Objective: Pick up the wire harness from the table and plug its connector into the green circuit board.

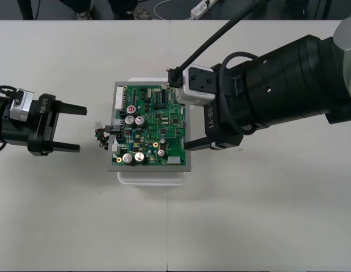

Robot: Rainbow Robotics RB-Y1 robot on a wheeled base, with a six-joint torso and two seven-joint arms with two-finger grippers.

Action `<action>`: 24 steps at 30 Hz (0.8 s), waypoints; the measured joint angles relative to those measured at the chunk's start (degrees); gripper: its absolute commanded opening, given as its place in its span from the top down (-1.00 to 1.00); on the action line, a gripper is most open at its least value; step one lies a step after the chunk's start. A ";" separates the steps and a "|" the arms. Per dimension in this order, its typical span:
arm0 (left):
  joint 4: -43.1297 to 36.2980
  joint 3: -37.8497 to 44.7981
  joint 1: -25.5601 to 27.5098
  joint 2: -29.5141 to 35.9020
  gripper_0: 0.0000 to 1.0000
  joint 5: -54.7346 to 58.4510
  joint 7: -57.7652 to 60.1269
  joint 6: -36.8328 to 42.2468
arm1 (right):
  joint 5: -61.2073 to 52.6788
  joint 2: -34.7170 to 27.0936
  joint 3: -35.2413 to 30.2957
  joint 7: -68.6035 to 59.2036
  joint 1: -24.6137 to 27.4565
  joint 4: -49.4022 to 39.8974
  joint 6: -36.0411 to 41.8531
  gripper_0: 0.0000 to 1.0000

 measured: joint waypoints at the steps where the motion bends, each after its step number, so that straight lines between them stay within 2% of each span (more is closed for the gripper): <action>1: -0.62 0.60 0.04 0.00 -0.60 -0.37 0.13 0.00 | -0.14 -0.56 -0.23 1.41 0.31 0.00 0.00 -0.98; 5: -3.08 3.32 0.20 0.01 -0.60 -2.09 2.37 0.00 | -0.49 -2.21 -1.64 6.94 1.50 -0.01 0.00 -0.98; 14: -8.70 9.51 2.36 0.20 -0.60 -4.43 16.75 0.00 | -4.75 -5.38 -7.15 12.81 5.08 0.17 -0.01 -0.99; 24: -15.56 14.21 4.25 0.53 -0.60 -8.91 17.32 0.00 | -14.97 -10.74 -9.92 17.19 5.78 7.72 -0.01 -0.98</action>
